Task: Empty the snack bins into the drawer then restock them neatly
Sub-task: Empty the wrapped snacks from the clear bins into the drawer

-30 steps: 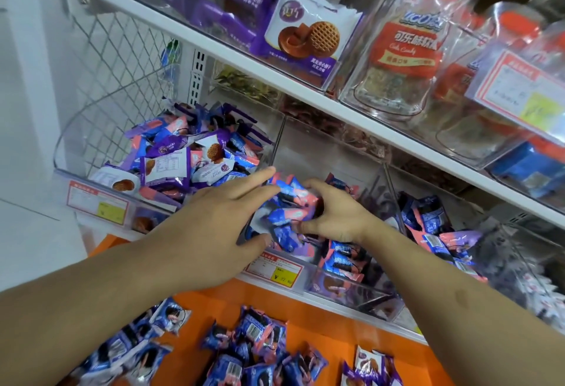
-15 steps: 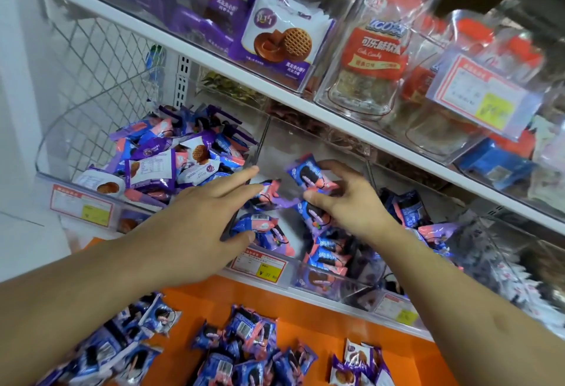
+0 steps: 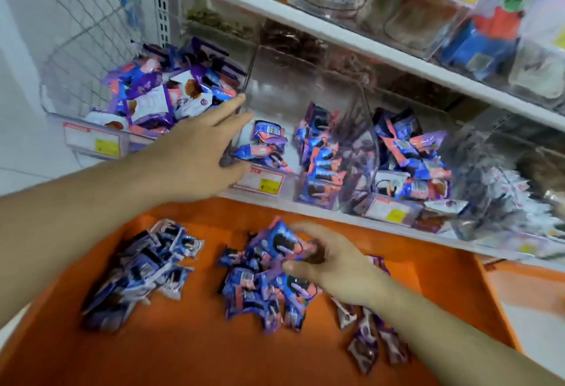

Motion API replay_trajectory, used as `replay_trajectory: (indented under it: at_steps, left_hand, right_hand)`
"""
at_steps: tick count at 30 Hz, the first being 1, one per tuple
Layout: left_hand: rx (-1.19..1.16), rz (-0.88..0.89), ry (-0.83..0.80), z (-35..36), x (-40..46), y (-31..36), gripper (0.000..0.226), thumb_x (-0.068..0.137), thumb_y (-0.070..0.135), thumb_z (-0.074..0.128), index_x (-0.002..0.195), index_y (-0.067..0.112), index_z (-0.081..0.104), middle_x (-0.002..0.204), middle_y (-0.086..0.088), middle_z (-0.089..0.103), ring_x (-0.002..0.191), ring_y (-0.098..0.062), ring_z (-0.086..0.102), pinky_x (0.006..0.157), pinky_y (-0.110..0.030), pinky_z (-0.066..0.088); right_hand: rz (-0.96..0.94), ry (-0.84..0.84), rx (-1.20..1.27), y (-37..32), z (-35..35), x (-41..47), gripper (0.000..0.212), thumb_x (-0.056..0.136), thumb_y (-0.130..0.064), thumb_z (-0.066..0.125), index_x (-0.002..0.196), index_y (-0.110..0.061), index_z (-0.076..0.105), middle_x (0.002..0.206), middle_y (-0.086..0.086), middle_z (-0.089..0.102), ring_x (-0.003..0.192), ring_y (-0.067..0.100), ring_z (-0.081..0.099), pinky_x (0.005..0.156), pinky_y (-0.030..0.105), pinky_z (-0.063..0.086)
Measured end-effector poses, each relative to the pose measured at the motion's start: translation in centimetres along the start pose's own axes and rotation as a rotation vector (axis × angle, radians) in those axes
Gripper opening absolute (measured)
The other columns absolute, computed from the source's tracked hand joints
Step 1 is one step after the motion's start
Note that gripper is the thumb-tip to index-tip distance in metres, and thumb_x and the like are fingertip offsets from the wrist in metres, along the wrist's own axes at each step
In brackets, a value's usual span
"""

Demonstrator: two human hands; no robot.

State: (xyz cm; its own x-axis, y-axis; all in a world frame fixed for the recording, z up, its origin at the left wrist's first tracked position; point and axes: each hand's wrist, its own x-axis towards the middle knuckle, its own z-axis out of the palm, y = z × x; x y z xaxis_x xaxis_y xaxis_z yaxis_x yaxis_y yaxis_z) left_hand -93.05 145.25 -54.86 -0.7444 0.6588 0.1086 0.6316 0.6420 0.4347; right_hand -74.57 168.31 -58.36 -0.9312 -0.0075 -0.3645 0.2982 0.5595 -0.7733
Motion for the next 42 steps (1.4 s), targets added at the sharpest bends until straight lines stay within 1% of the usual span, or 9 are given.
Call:
replay_trajectory:
  at_steps: [4, 9, 12, 16, 19, 23, 30, 36, 42]
  left_hand:
    - [-0.013, 0.005, -0.009, 0.1, 0.0, 0.3, 0.087, 0.096, 0.053, 0.063, 0.166, 0.032, 0.016, 0.169, 0.026, -0.014, 0.154, -0.019, 0.028, 0.117, -0.041, 0.034]
    - [-0.020, 0.014, 0.010, 0.2, 0.3, -0.2, 0.086, 0.094, 0.056, 0.061, 0.165, 0.032, 0.019, 0.169, 0.028, -0.009, 0.154, -0.018, 0.028, 0.116, -0.042, 0.035]
    - [-0.033, 0.027, 0.013, 0.1, 0.2, -0.5, 0.085, 0.093, 0.058, 0.060, 0.165, 0.034, 0.019, 0.168, 0.031, -0.010, 0.155, -0.017, 0.026, 0.119, -0.044, 0.034]
    - [-0.042, 0.025, 0.034, 0.0, 0.3, -0.7, 0.077, 0.097, 0.054, 0.059, 0.163, 0.039, 0.021, 0.166, 0.035, -0.010, 0.155, -0.010, 0.023, 0.120, -0.039, 0.030]
    - [-0.081, 0.033, 0.052, -0.1, 0.2, -0.9, 0.075, 0.098, 0.052, 0.061, 0.162, 0.041, 0.024, 0.165, 0.036, -0.008, 0.155, -0.005, 0.020, 0.121, -0.033, 0.028]
    - [-0.127, 0.036, 0.078, 0.1, 0.3, -0.9, 0.073, 0.097, 0.051, 0.062, 0.161, 0.044, 0.027, 0.164, 0.040, -0.007, 0.153, 0.002, 0.018, 0.118, -0.023, 0.022]
    - [-0.129, 0.044, 0.087, 0.3, 0.5, -1.1, 0.071, 0.097, 0.052, 0.062, 0.160, 0.045, 0.028, 0.163, 0.040, -0.009, 0.154, 0.001, 0.017, 0.122, -0.029, 0.022]
    - [-0.126, 0.032, 0.066, 0.1, 0.6, -0.9, 0.064, 0.100, 0.048, 0.057, 0.157, 0.047, 0.027, 0.164, 0.038, -0.012, 0.141, 0.015, 0.013, 0.125, -0.040, 0.023]
    - [-0.124, 0.019, 0.045, 0.1, 0.5, -1.0, 0.067, 0.101, 0.048, 0.056, 0.159, 0.048, 0.023, 0.162, 0.040, -0.015, 0.146, 0.007, 0.022, 0.125, -0.043, 0.025]
  right_hand:
    - [0.171, -0.020, -0.073, 6.3, 3.0, 3.8, 0.060, 0.099, -0.023, 0.073, 0.153, -0.028, 0.048, 0.090, -0.013, 0.062, 0.064, -0.001, 0.054, 0.065, 0.012, 0.044]
    - [0.213, -0.080, -0.419, 10.0, 3.3, 6.5, 0.082, 0.099, -0.044, 0.068, 0.161, -0.055, 0.016, 0.153, 0.009, 0.053, 0.129, 0.026, 0.059, 0.094, 0.023, 0.046]
    - [0.098, -0.129, -0.475, 6.9, 2.9, 5.6, 0.073, 0.099, -0.045, 0.068, 0.159, -0.052, 0.027, 0.163, -0.004, 0.042, 0.147, 0.019, 0.044, 0.116, 0.032, 0.041]
    - [-0.104, -0.135, -0.143, -2.1, -0.4, 3.4, 0.055, 0.100, -0.027, 0.070, 0.142, -0.057, 0.053, 0.134, -0.012, 0.067, 0.099, 0.005, 0.068, 0.086, 0.034, 0.058]
    - [-0.283, 0.053, 0.095, -7.6, -4.1, 3.2, 0.041, 0.101, -0.004, 0.064, 0.130, -0.032, 0.070, 0.105, 0.008, 0.076, 0.079, 0.040, 0.071, 0.069, 0.051, 0.055]
    - [-0.350, 0.343, -0.126, -9.6, -8.2, 8.7, 0.041, 0.094, -0.010, 0.073, 0.127, -0.033, 0.069, 0.112, -0.001, 0.072, 0.098, 0.020, 0.069, 0.092, 0.044, 0.058]
    - [-0.057, -0.080, -0.561, -8.3, -7.6, 19.9, 0.117, 0.065, -0.063, 0.091, 0.156, -0.063, 0.018, 0.166, -0.001, 0.028, 0.151, 0.023, 0.033, 0.120, 0.039, 0.034]
    - [0.018, 0.003, -0.636, -7.7, -6.5, 23.0, 0.108, 0.061, -0.063, 0.092, 0.154, -0.048, 0.038, 0.161, -0.001, 0.039, 0.139, 0.022, 0.050, 0.107, 0.034, 0.045]
    - [-0.091, 0.178, -0.513, -6.8, -7.1, 22.3, 0.045, 0.066, -0.046, 0.095, 0.102, -0.034, 0.071, 0.098, -0.005, 0.074, 0.085, 0.017, 0.071, 0.085, 0.039, 0.061]
